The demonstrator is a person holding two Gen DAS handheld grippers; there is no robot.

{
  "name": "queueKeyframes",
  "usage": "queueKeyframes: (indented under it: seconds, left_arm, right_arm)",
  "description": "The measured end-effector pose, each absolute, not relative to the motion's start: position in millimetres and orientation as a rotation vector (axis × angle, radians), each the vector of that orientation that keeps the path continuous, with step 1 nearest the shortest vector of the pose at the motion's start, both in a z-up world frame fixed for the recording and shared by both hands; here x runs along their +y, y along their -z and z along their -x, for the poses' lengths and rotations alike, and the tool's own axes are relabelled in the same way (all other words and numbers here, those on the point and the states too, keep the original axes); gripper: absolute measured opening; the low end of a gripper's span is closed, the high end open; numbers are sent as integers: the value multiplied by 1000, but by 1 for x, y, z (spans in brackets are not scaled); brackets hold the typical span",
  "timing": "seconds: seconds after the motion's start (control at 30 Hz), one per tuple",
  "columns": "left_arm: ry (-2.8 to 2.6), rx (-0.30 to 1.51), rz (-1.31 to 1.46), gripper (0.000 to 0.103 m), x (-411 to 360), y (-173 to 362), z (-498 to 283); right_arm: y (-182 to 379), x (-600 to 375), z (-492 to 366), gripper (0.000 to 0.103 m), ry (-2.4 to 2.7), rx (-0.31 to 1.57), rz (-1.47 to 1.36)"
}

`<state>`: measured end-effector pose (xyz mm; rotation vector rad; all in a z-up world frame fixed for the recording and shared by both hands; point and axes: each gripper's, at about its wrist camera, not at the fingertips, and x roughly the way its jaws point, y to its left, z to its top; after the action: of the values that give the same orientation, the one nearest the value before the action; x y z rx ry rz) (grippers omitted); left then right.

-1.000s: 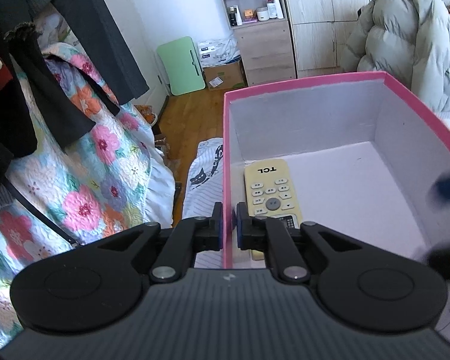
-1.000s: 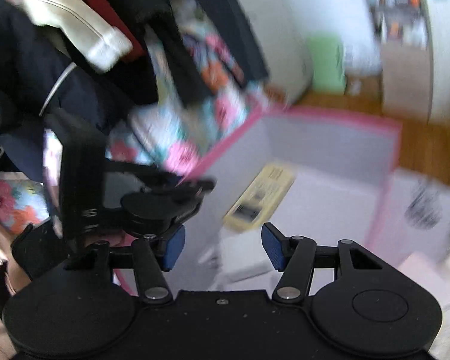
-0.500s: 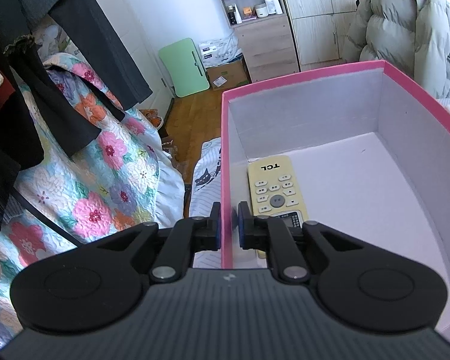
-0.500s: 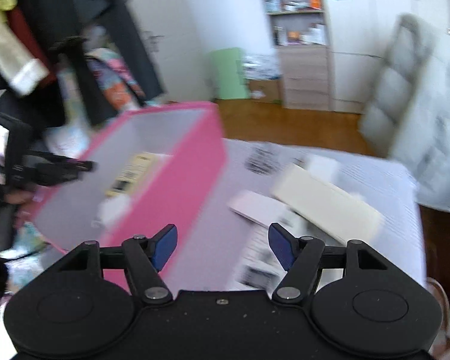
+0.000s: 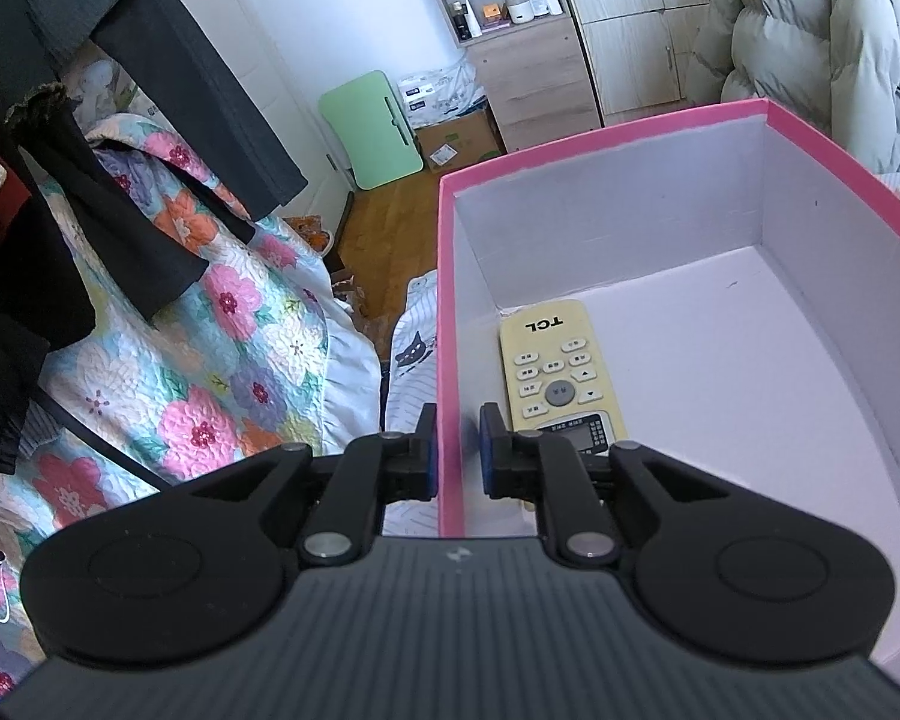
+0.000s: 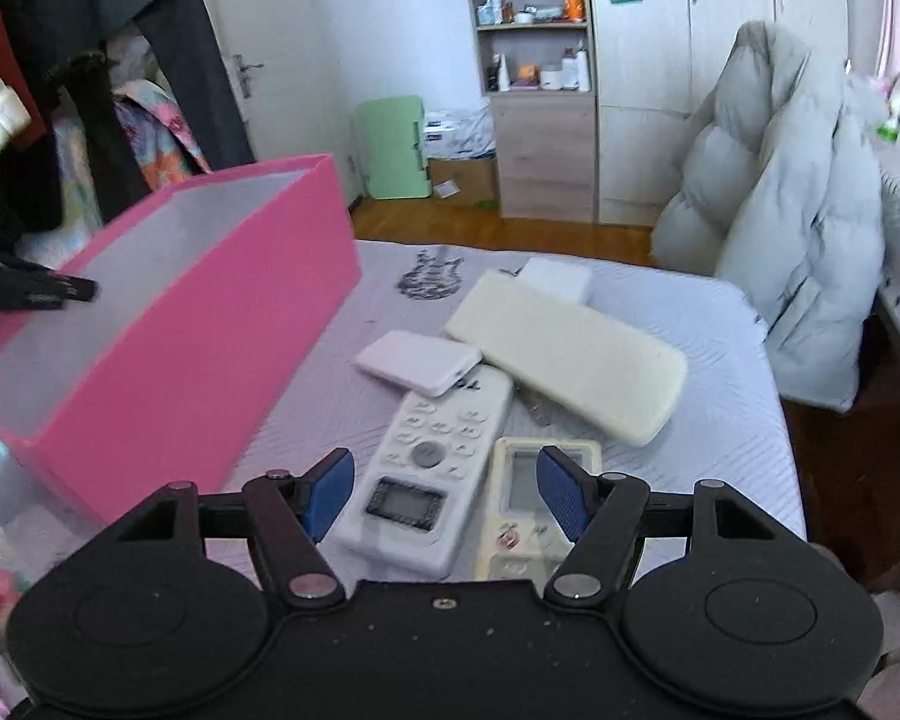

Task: Organize rigid objects
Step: 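Grasp the white remote with pink buttons using the right tool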

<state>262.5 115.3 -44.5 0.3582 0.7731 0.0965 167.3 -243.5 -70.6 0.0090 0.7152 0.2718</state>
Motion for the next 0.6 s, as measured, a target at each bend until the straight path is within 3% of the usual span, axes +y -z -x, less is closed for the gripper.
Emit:
queueKeyframes:
  seconds: [0.17,0.23,0.47,0.5,0.53,0.6]
  left_arm:
    - [-91,779,-351,12,117,44,-264]
    - [-91,778,-351,12,118,44,-264]
    - [-86,777,-347,12,121,45,-265]
    - [-86,778,-346,12,121,44,-265]
    - [-87,778,-345,12,121,44,-265]
    - [-86,777,-349,12,121,45,-264]
  right_arm:
    - [62,-258,-201,73,-239,630,105]
    - [60,-276,-221,83,-178,589,109]
    - [70,-308,-277,83,-418,709,-77]
    - [73,-304,-278,77,-447,718,-65]
    - [77,-300,-278,64,-449,730,-43]
    - [83,-293,-269,54,-432,716,21]
